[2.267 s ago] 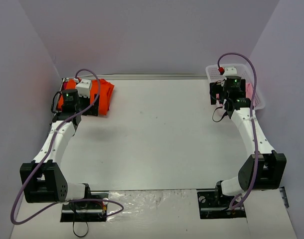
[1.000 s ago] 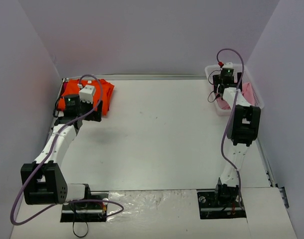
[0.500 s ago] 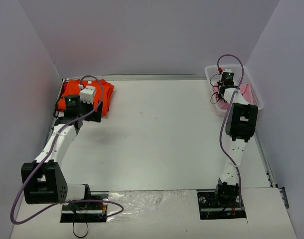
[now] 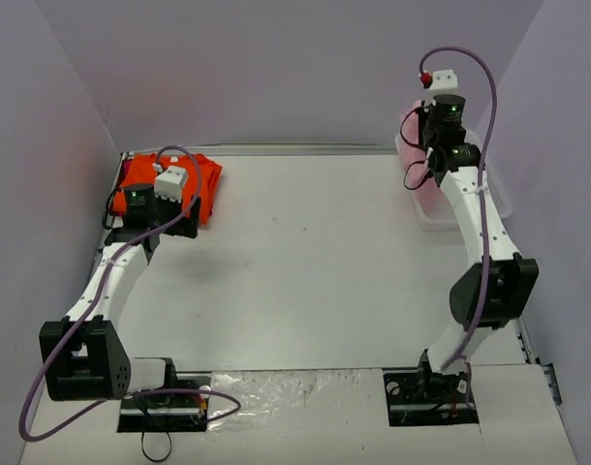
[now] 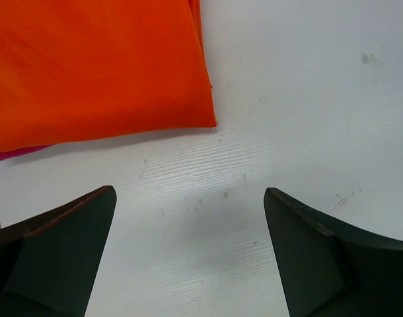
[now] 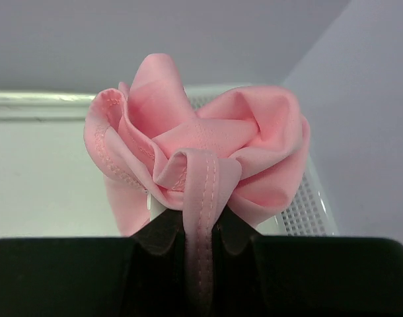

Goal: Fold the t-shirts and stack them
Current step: Grab crumpled tshirt from bin with the right arm, then move the tshirt to the center of the board

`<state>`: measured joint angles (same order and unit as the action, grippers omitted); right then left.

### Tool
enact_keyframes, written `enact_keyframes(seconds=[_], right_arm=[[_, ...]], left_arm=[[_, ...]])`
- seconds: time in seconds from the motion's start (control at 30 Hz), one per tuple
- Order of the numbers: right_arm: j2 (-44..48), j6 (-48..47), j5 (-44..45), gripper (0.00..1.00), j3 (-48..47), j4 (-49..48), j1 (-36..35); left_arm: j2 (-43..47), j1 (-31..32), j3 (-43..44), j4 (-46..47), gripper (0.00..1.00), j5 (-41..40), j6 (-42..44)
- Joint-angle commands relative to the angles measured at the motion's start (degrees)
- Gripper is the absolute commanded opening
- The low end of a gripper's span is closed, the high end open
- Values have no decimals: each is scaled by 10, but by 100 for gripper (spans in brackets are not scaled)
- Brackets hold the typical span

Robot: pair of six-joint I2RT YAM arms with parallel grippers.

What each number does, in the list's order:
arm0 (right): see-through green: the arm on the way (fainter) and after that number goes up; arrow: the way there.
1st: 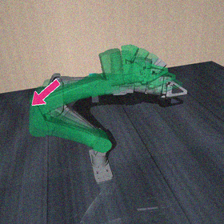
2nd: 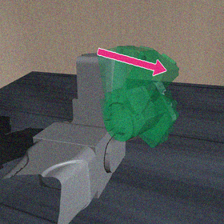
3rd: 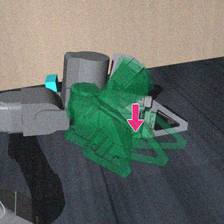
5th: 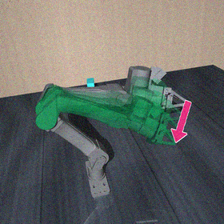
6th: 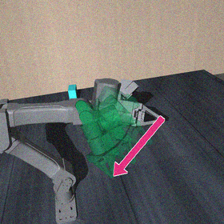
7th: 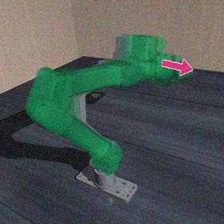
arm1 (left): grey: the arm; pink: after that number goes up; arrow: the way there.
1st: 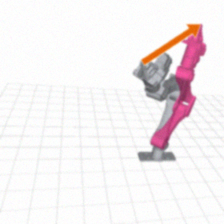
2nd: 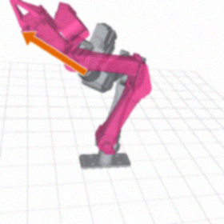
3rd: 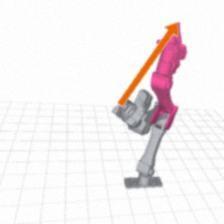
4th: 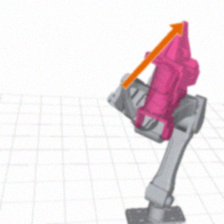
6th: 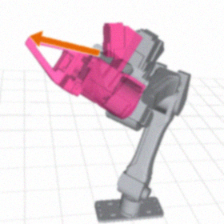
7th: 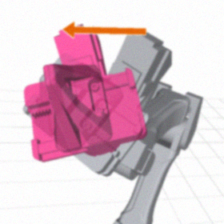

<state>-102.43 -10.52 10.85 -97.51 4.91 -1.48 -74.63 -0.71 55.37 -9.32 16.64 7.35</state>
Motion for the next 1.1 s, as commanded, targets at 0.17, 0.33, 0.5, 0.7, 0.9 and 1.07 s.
enact_keyframes(seconds=[0.17, 0.33, 0.5, 0.7, 0.9, 1.07], right_arm=[[132, -17, -112, 0, -143, 146, -123], [198, -31, -291, 0, -88, 186, -126], [238, -149, -403, 96, 40, 276, -127], [261, -168, -379, 100, 130, 294, -126], [236, -159, -350, 100, 145, 293, -125], [218, -134, -277, 96, 202, 254, -124]], left_arm=[[41, 1, 14, -7, 94, -4, 5], [56, 1, 11, -10, 94, -13, 12], [63, 1, 11, -11, 94, -6, 14], [59, 1, 11, -10, 94, 12, 13], [60, 1, 11, -19, 94, 41, 16], [50, 1, 13, -26, 94, 69, 19]])
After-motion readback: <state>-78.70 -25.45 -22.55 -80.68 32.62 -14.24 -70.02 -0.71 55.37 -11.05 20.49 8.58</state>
